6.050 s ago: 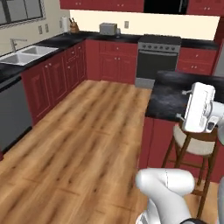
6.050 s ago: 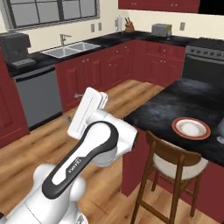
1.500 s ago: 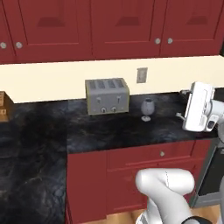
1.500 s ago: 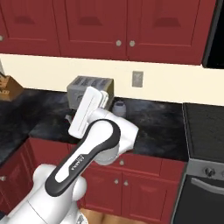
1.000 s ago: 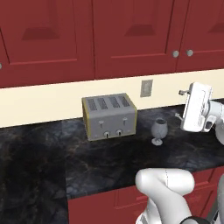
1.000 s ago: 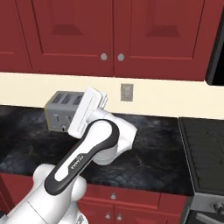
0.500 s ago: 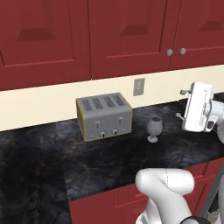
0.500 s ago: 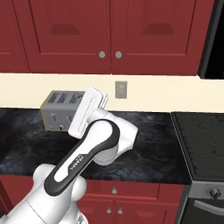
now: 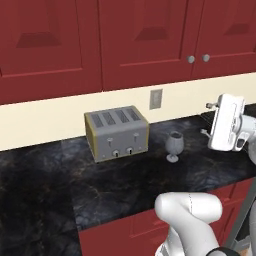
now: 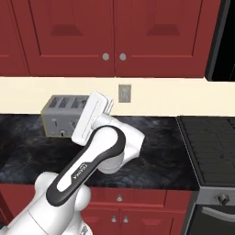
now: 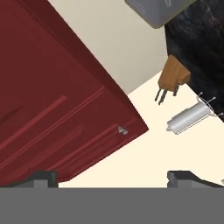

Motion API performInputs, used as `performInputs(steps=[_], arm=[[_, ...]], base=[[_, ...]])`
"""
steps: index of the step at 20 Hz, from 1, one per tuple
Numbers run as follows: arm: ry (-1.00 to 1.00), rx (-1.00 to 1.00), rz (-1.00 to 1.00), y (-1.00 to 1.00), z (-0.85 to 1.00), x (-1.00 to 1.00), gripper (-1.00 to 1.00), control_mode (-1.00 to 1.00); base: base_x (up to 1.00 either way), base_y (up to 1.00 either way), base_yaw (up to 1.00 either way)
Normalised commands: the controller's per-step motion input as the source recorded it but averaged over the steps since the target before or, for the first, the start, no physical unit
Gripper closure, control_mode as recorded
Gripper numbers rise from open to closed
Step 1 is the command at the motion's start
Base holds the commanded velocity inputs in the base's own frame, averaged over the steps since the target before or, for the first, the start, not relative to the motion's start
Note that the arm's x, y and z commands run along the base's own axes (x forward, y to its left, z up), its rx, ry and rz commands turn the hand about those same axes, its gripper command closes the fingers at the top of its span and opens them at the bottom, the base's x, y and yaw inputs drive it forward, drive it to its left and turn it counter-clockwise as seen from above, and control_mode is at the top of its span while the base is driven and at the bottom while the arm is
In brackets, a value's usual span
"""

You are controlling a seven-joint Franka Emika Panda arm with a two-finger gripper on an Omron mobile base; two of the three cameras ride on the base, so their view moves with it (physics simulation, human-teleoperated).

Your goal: Retrieve the wine glasses from the counter and place one next to each plate.

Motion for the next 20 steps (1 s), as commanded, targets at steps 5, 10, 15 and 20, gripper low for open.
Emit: performInputs(steps=[5, 10, 15, 20], arm=[[0.08, 0.0, -0.08, -0.01, -0.04, 0.04, -1.0, -1.0], [0.27, 0.0, -0.02, -0.16, -0.22, 0.15, -1.0, -1.0], [0.37, 0.0, 0.0, -0.37, -0.41, 0.07, -1.0, -1.0], [0.41, 0.0, 0.0, -0.29, -0.55, 0.19, -1.0, -1.0]], base=[[0.0, 0.0, -0.16], [0.0, 0.0, 0.0], [0.0, 0.0, 0.0], [0.0, 0.0, 0.0]])
